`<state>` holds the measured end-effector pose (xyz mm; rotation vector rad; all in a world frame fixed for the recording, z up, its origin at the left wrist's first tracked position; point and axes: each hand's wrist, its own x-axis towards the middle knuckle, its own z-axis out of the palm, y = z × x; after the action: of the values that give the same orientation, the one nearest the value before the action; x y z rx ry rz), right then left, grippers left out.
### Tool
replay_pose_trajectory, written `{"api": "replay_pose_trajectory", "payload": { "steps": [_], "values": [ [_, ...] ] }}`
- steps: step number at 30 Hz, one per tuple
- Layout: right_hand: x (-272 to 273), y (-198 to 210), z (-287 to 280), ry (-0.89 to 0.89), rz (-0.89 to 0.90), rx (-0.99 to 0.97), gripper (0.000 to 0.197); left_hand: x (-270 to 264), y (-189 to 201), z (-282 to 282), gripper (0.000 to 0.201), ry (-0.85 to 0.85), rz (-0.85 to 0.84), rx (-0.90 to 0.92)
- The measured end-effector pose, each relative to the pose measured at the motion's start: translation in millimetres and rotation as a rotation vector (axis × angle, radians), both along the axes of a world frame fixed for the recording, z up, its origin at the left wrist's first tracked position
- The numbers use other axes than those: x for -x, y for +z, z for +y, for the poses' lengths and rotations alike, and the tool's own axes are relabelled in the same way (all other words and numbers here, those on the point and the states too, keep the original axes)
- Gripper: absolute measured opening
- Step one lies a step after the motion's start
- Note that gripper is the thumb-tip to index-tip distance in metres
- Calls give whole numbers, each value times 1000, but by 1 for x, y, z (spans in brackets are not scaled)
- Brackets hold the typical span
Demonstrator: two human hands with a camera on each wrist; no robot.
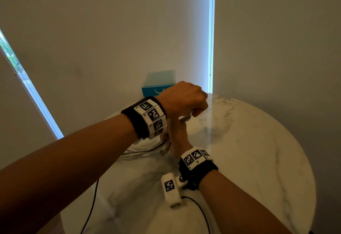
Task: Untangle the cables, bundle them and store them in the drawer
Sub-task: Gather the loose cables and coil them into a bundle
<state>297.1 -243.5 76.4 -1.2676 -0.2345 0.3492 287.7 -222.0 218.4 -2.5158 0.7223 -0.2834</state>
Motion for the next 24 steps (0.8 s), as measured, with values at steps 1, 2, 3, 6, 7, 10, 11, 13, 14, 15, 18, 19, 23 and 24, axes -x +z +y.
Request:
{"api": "replay_pose_trajectory", "payload": {
  "steps": [1, 2, 3, 6, 7, 10, 11, 13, 14, 15, 18, 19, 23, 24],
  "values": [
    [-3, 1, 1, -26, 24, 7, 28, -1, -1, 11, 29, 43, 24, 151],
    [-4, 4, -1, -53, 86, -2, 32, -1, -2, 22, 35, 98, 61, 322],
    [-7, 6, -5, -75, 144, -35, 35, 0, -5, 33, 40, 157, 106, 477],
    [-20, 10, -19, -114, 243, -184, 35, 8, -31, 59, 68, 383, 275, 768],
    [-26, 9, -25, -110, 266, -238, 35, 12, -44, 66, 84, 484, 356, 786],
    [-40, 8, -37, -90, 358, -397, 52, 25, -82, 76, 88, 659, 590, 685],
    [-44, 7, -39, -74, 373, -447, 55, 27, -91, 76, 75, 664, 606, 709],
    [-46, 6, -40, -46, 398, -485, 57, 29, -103, 76, 63, 612, 561, 818],
    [-45, 5, -40, -42, 417, -493, 57, 29, -106, 75, 61, 573, 550, 853],
    [-45, 3, -39, -42, 438, -505, 56, 27, -106, 74, 57, 542, 562, 887],
    [-45, 3, -41, -28, 475, -546, 52, 21, -103, 70, 35, 535, 690, 992],
    [-46, 4, -42, -16, 472, -562, 51, 18, -102, 69, 30, 540, 692, 971],
    [-46, 8, -45, 40, 407, -539, 57, 10, -107, 73, 28, 550, 699, 907],
    [-44, 8, -45, 39, 386, -511, 57, 10, -107, 73, 28, 550, 733, 900]
  ]
}}
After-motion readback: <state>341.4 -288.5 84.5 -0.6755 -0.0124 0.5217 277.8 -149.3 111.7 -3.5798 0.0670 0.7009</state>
